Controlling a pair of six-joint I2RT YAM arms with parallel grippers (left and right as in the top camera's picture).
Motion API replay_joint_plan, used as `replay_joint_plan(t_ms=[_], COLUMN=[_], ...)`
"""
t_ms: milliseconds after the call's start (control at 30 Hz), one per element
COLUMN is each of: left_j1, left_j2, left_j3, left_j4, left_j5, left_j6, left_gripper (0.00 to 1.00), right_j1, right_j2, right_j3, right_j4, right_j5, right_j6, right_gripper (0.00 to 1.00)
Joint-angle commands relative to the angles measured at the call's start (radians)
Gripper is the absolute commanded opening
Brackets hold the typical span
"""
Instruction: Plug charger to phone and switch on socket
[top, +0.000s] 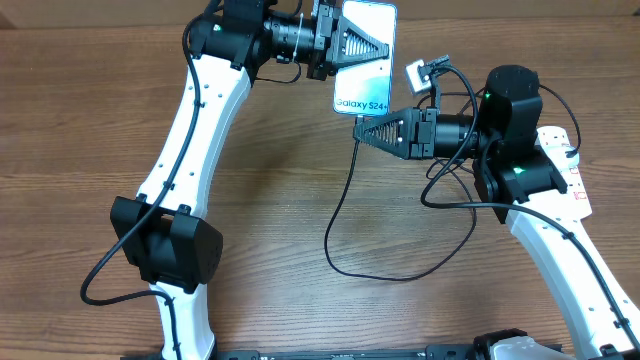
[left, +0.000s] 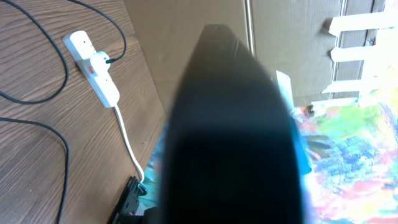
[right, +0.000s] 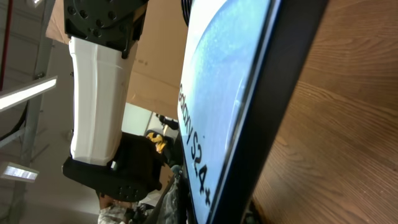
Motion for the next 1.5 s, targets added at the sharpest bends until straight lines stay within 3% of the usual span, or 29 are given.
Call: replay_joint_plan(t_ms=[0, 367, 933, 1000, 1033, 1067, 1200, 1467], left_j1=[-0.052, -0.052, -0.074, -0.074, -0.074, -0.074, -0.061, -0.036], left_j2=[-0.010, -0.010, -0.010, -0.010, -0.010, -0.010, -0.010, -0.010], left_j3=[0.014, 0.014, 0.014, 0.014, 0.014, 0.014, 0.014, 0.013], left_j4=[-0.016, -0.162, -0.176, -0.176, -0.176, -0.176, -0.173, -0.196], left_j5=[0.134, 0.146, 0.126, 0.123, 0.123, 0.123, 0.123, 0.132], left_j6=[0.060, 0.190, 0.192, 0.194, 0.196, 0.197, 0.225, 0.451], left_gripper=[0.04, 0.04, 0.04, 0.04, 0.04, 0.04, 0.04, 0.04], right_j1=[-0.005, -0.005, -0.005, -0.005, -0.005, -0.007, -0.041, -0.136], right_j2=[0.019, 0.056, 0.072, 0.072, 0.072, 0.072, 0.072, 0.072], right_j3=[0.002, 0.002, 0.002, 0.002, 0.002, 0.002, 0.002, 0.002], right_j4=[0.025, 0.152, 0.158, 0.158, 0.159, 0.159, 0.158, 0.185], right_j5=[0.076, 0.051, 0.125, 0.125, 0.125, 0.125, 0.104, -0.098], right_j6=[0.003, 0.082, 0.101, 0.100, 0.100, 0.097, 0.097, 0.041], right_gripper=[0.04, 0.04, 0.04, 0.66, 0.87, 1.00, 1.00, 1.00])
